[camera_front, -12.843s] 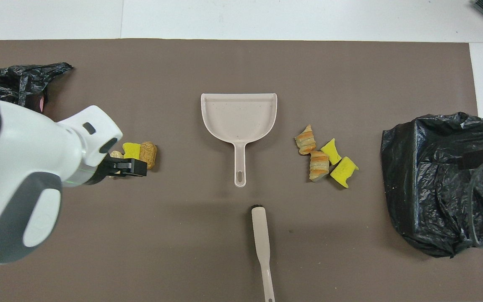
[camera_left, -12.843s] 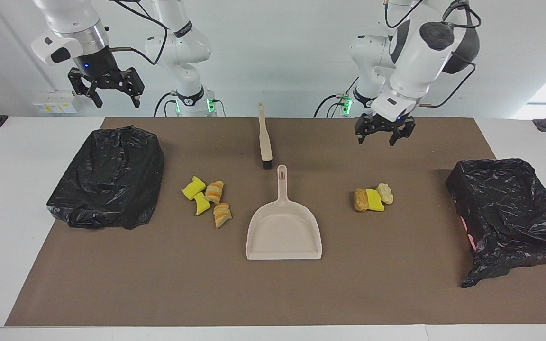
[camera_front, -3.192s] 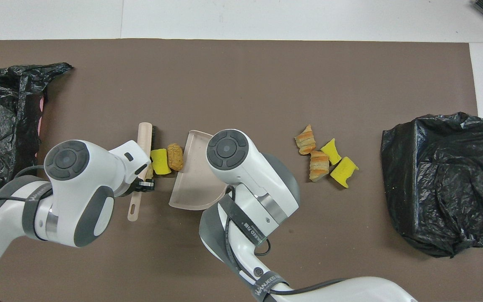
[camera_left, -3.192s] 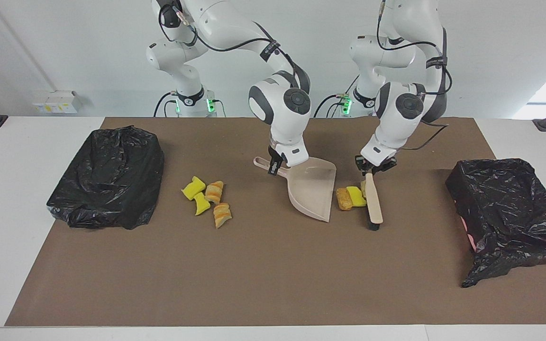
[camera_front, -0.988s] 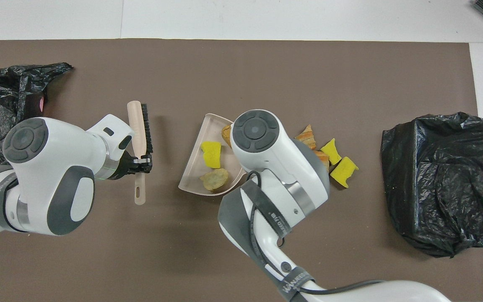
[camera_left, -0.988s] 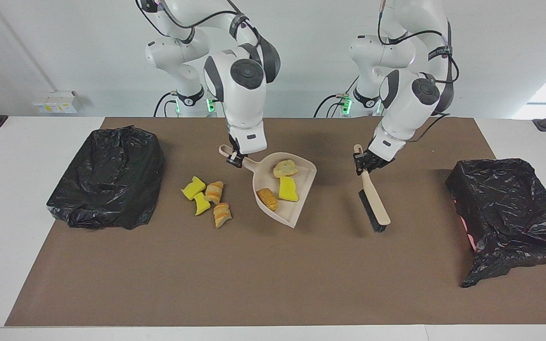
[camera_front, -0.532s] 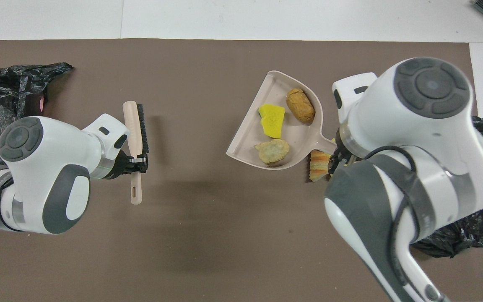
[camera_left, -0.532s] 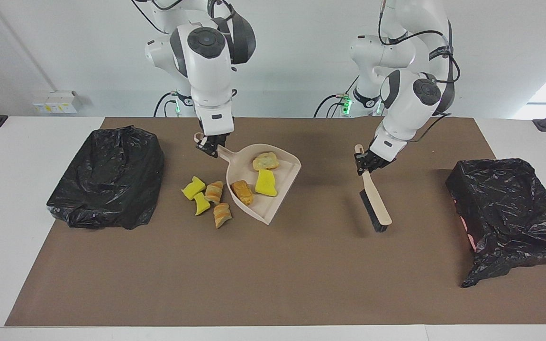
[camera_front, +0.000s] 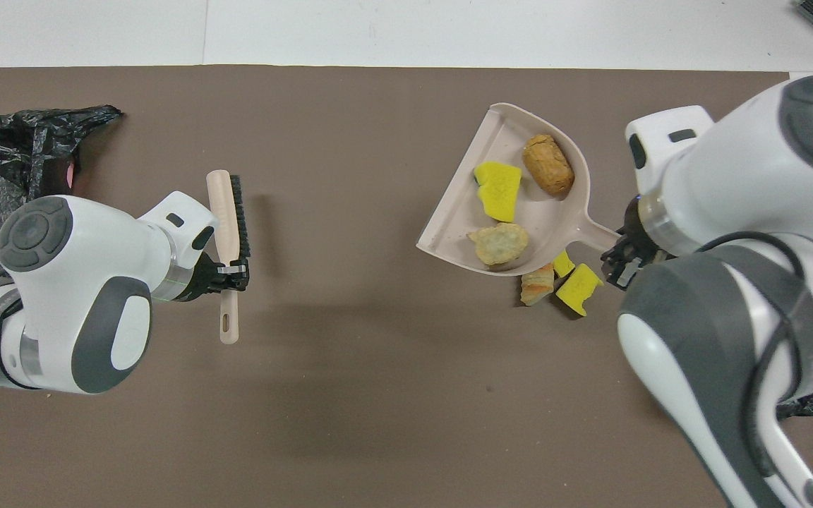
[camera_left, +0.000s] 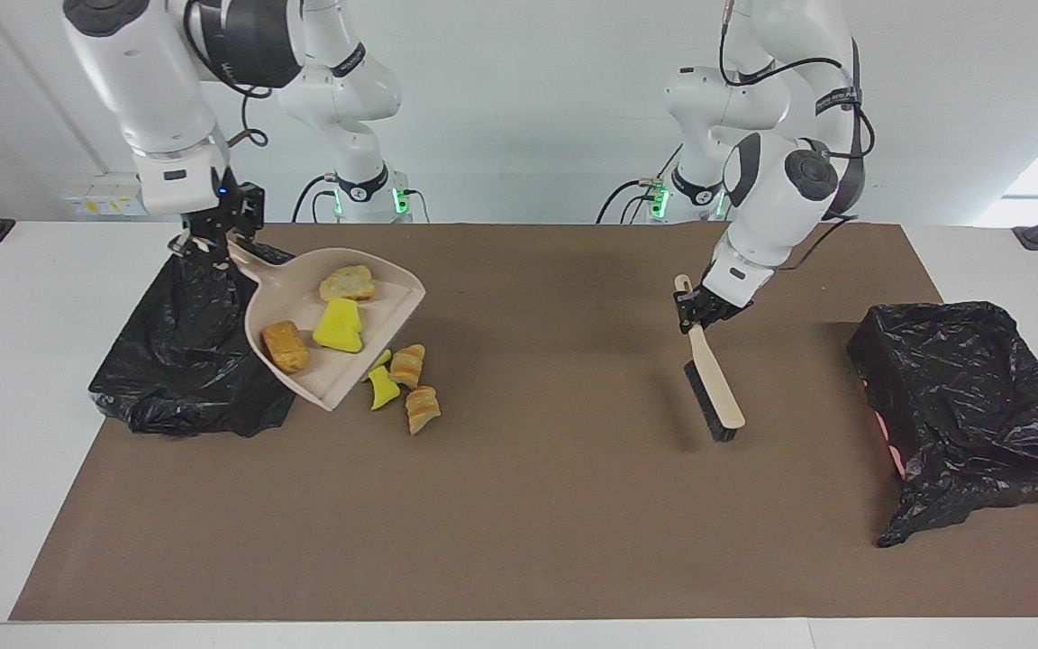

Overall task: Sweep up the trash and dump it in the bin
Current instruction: 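Carry the loaded dustpan over the black bag with the right gripper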

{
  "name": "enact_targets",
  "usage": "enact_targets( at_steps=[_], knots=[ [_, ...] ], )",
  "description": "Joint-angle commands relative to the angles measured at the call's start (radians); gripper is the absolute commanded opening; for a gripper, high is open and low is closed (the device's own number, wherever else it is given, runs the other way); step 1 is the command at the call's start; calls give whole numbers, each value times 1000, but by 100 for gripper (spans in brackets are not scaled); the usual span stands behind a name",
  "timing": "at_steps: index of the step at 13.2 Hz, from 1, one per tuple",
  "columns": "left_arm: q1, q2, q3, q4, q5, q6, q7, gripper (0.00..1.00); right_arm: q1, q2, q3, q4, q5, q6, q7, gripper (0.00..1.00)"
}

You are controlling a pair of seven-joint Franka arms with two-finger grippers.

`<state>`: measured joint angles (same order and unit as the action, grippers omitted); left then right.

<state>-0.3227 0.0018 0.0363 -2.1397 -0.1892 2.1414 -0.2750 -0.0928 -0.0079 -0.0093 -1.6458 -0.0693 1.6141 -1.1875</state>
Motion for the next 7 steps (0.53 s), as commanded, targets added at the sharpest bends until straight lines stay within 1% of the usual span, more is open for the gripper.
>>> enact_targets(
  at_steps=[1, 2, 4, 5, 7],
  knots=[
    [-4, -13, -7, -2, 16, -15, -4, 0, -149, -24, 14, -19, -9, 3, -189, 0],
    [-4, -14, -9, -3, 16, -15, -4, 0, -200, -30, 15, -19, -36, 6, -242, 0],
    [-22, -16, -13, -5, 14, -21, -6, 0, -258, -37, 15, -20, -117, 18, -291, 0],
    [-30, -25, -15, -22, 14, -20, -18, 0, -274, -40, 15, -32, -173, 35, -313, 0],
    [-112, -52, -16, -54, 14, -12, -94, 0, -263, -79, 15, -119, -320, 127, -316, 0]
  ],
)
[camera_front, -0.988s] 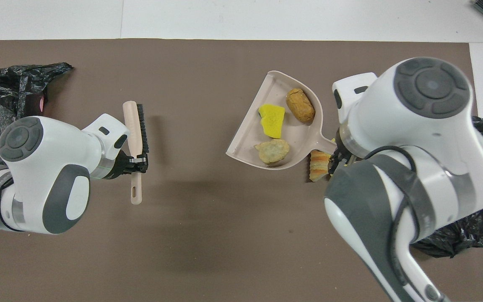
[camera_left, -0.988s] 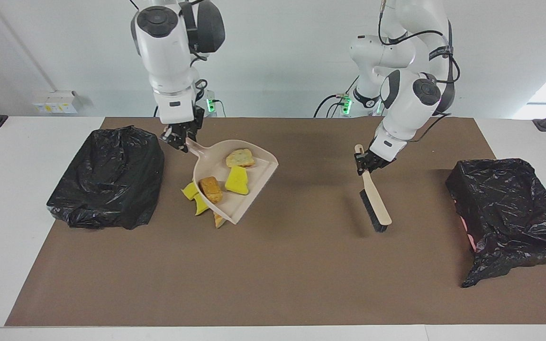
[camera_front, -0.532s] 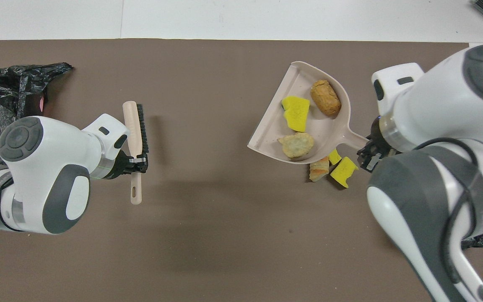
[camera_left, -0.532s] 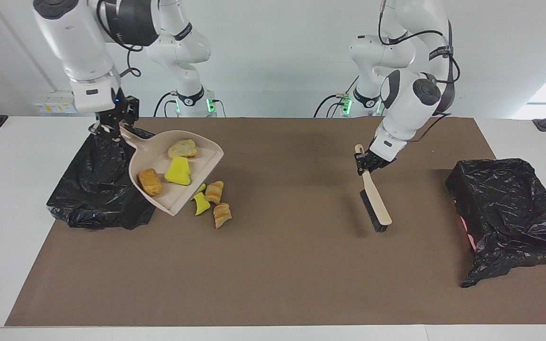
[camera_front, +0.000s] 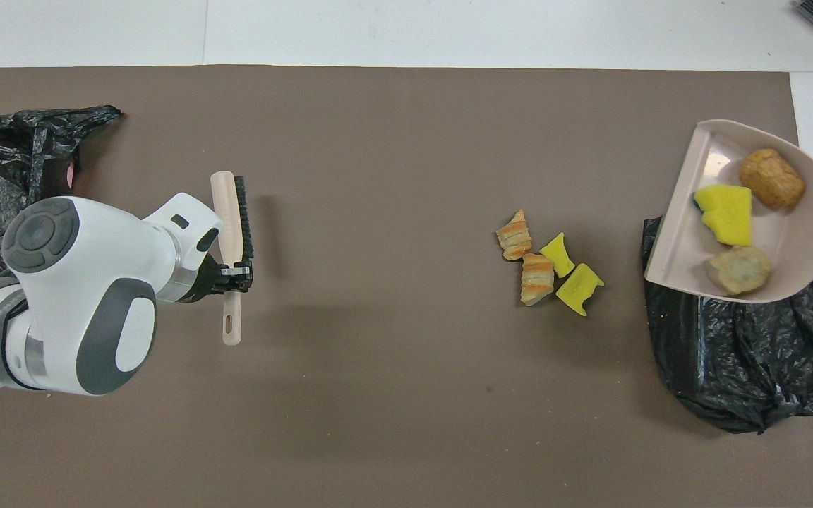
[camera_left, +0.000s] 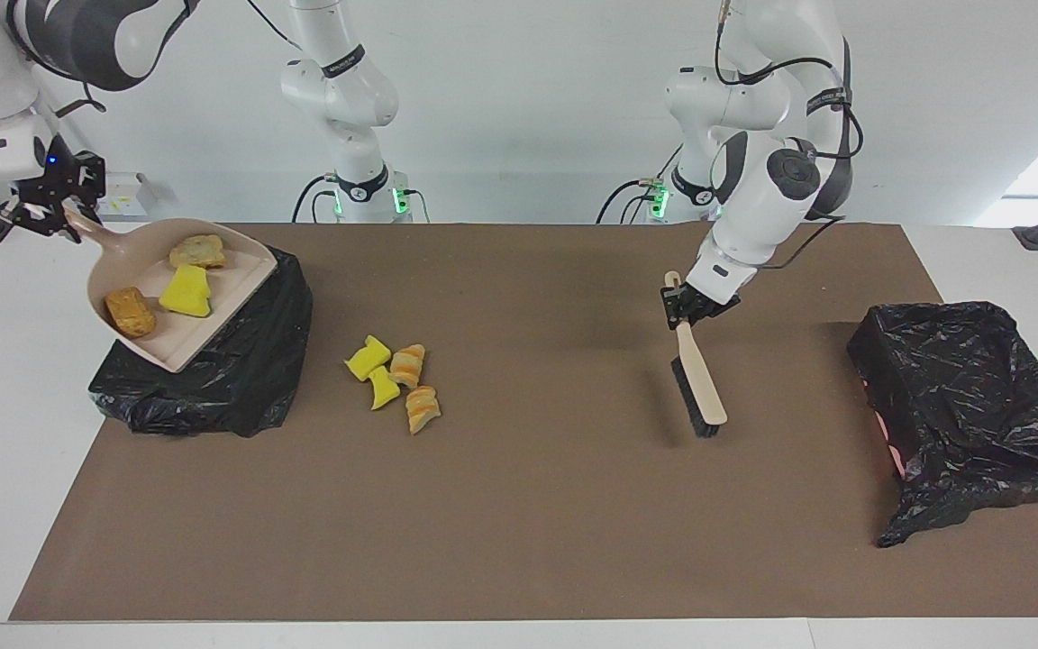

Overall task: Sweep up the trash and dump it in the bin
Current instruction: 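Tip the dustpan into the bag while the left gripper sets the brush down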

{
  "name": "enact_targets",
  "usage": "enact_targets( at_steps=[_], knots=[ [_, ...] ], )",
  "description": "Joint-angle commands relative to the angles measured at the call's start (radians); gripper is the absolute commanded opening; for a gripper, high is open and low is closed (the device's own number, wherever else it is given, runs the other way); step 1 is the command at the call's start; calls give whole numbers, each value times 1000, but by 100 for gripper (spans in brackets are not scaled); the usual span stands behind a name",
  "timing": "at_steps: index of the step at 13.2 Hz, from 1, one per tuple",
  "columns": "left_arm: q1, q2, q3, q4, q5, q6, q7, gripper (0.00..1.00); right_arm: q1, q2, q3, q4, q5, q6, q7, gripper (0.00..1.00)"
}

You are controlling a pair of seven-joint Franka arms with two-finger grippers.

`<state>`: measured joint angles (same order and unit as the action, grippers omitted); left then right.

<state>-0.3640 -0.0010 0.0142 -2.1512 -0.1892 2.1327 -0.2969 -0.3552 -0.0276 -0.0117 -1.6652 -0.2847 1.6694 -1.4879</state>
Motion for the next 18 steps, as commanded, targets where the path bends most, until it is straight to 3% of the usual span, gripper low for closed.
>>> enact_targets(
  at_steps=[1, 5, 9, 14, 18],
  knots=[
    [-113, -56, 6, -44, 14, -13, -115, 0, 4, -72, 19, -138, -173, 99, -15, 0],
    [-303, -126, 6, -148, 14, -10, -252, 0, 7, -69, 27, -240, -374, 176, -14, 0],
    [-404, -195, 6, -240, 14, 3, -361, 0, 35, -81, 30, -315, -477, 204, -37, 0],
    [-461, -198, -16, -338, 16, 110, -407, 0, 120, -87, 32, -329, -614, 214, -149, 0],
    [-477, -197, -20, -391, 16, 156, -407, 0, 156, -87, 33, -314, -703, 164, -137, 0]
  ],
)
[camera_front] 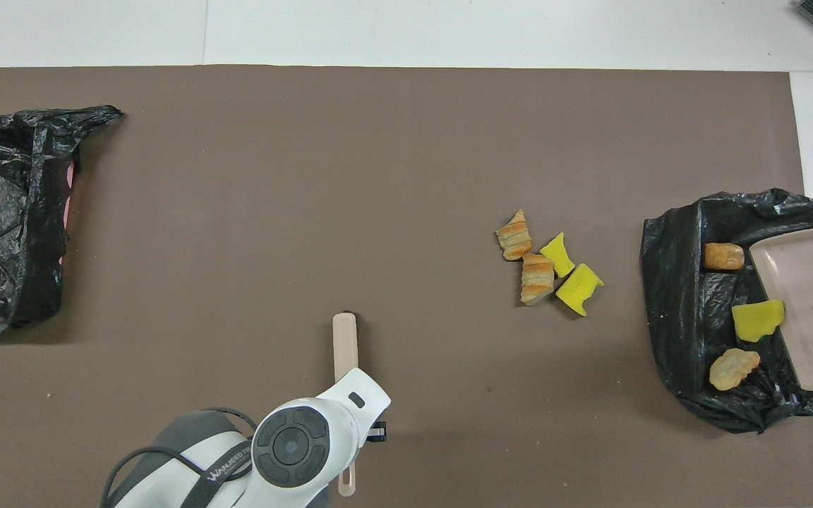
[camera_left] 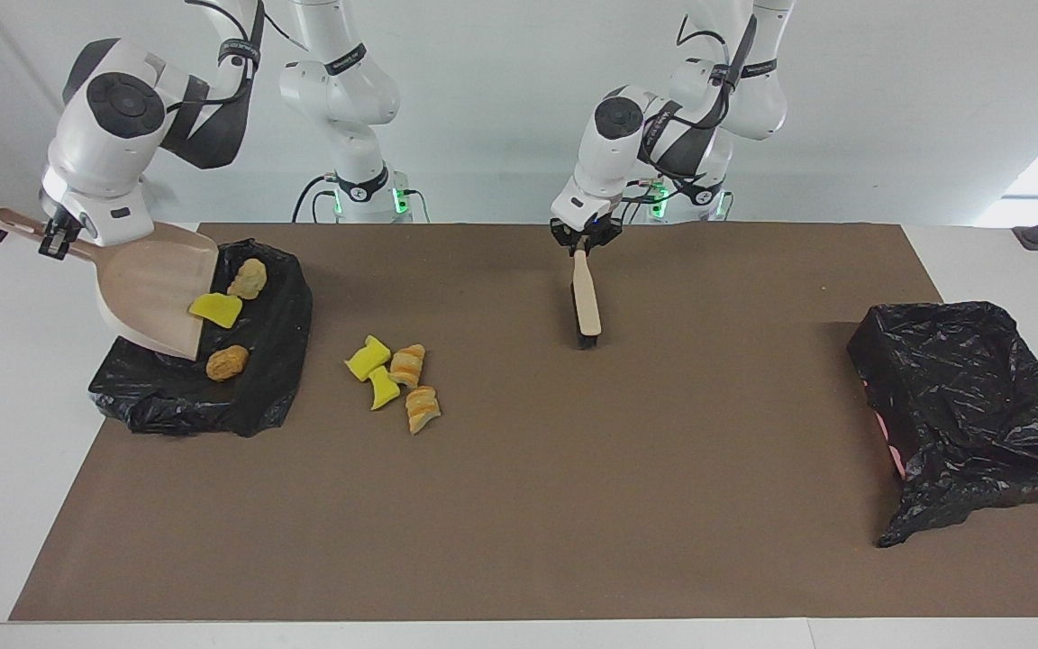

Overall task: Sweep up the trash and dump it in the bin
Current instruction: 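Tip the dustpan into the bag while the left gripper sets the brush down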

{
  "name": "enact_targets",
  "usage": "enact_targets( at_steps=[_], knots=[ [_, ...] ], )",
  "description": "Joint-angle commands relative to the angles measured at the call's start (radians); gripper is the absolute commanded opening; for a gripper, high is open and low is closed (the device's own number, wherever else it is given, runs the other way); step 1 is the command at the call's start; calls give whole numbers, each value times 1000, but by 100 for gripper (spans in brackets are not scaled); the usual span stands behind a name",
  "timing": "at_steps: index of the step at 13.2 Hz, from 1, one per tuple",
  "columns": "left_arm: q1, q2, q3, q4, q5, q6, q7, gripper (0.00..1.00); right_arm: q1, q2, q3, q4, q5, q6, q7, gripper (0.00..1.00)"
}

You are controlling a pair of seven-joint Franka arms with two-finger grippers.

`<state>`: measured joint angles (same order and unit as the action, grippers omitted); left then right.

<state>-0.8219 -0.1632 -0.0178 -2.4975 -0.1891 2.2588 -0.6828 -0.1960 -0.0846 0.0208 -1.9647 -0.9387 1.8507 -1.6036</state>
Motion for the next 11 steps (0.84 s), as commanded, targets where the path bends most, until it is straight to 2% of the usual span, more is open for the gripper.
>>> enact_targets(
  at_steps=[1, 2, 3, 5, 7, 9, 11],
  knots=[
    [-17, -30, 12, -43, 16, 31, -21, 11, -3, -32, 1, 9, -48, -39, -21, 0],
    [-8, -24, 12, -37, 14, 34, -18, 52, -2, -32, 5, 41, -45, -74, -21, 0],
    [-3, -21, 12, -31, 16, 33, -18, 100, -3, -35, 31, 81, -32, -114, -18, 0],
    [6, -13, 13, -18, 16, 27, -15, 100, -3, -34, 76, 151, 6, -203, 23, 0],
    [39, 16, 13, 23, 16, 13, -8, 100, -3, -35, 128, 181, 53, -278, 117, 0],
    [87, 11, 15, 61, 16, -11, -6, 100, -3, -34, 192, 210, 108, -352, 256, 0],
    [147, 14, 15, 124, 54, -60, -6, 100, -3, -34, 249, 214, 234, -402, 451, 0]
  ],
)
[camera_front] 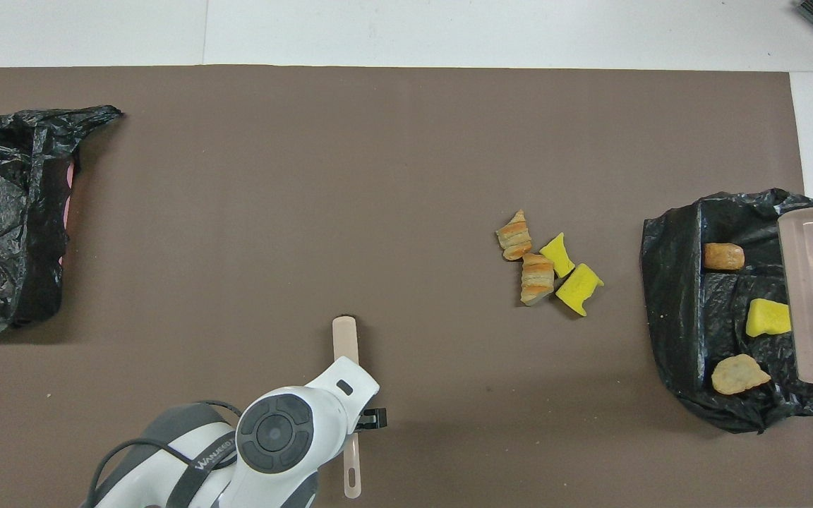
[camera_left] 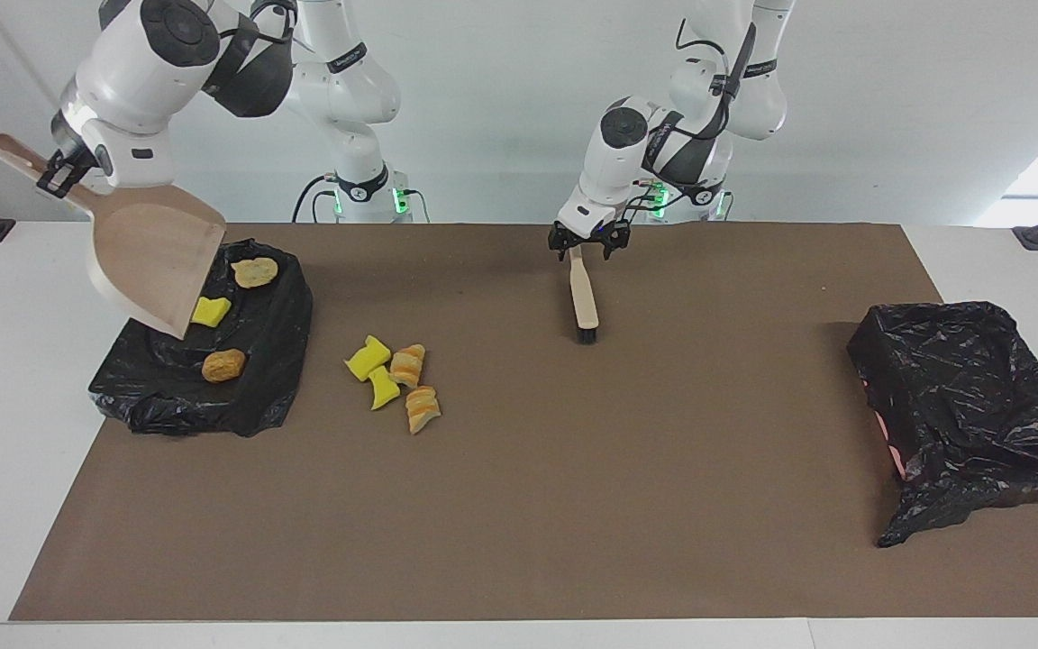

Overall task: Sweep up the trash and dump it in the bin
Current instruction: 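Bring the dustpan back and set it on the table with the right gripper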

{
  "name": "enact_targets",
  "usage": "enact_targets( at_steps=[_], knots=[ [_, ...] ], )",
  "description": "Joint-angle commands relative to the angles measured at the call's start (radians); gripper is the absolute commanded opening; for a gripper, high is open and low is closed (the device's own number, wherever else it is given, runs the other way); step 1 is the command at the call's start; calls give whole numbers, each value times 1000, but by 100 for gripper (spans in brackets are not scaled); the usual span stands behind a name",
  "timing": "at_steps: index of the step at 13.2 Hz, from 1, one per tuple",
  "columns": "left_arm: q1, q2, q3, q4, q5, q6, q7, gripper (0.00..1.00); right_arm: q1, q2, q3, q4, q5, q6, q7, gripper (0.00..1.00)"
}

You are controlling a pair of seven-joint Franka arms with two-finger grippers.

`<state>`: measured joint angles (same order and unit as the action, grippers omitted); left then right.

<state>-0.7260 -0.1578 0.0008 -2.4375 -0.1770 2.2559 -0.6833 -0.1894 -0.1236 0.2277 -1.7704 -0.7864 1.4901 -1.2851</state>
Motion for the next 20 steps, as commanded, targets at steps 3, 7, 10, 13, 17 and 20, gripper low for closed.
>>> enact_targets(
  at_steps=[3, 7, 10, 13, 17, 20],
  knots=[
    [161, 11, 2, 155, 59, -116, 78, 100, -10, -2, 96, 20, 287, -54, 482, 0],
    [314, 58, 4, 244, 60, -144, 270, 100, 19, 24, 143, 55, 513, -44, 917, 0],
    [417, 127, 4, 348, 65, -177, 393, 100, 172, 167, 148, 152, 577, -33, 1380, 0],
    [496, 220, 4, 522, 83, -298, 508, 100, 310, 381, 148, 300, 604, 60, 1646, 0],
    [543, 314, 4, 733, 129, -446, 570, 100, 433, 583, 145, 390, 644, 301, 1835, 0],
    [546, 307, 5, 724, 122, -433, 559, 100, 528, 763, 131, 527, 635, 393, 1958, 0]
  ],
)
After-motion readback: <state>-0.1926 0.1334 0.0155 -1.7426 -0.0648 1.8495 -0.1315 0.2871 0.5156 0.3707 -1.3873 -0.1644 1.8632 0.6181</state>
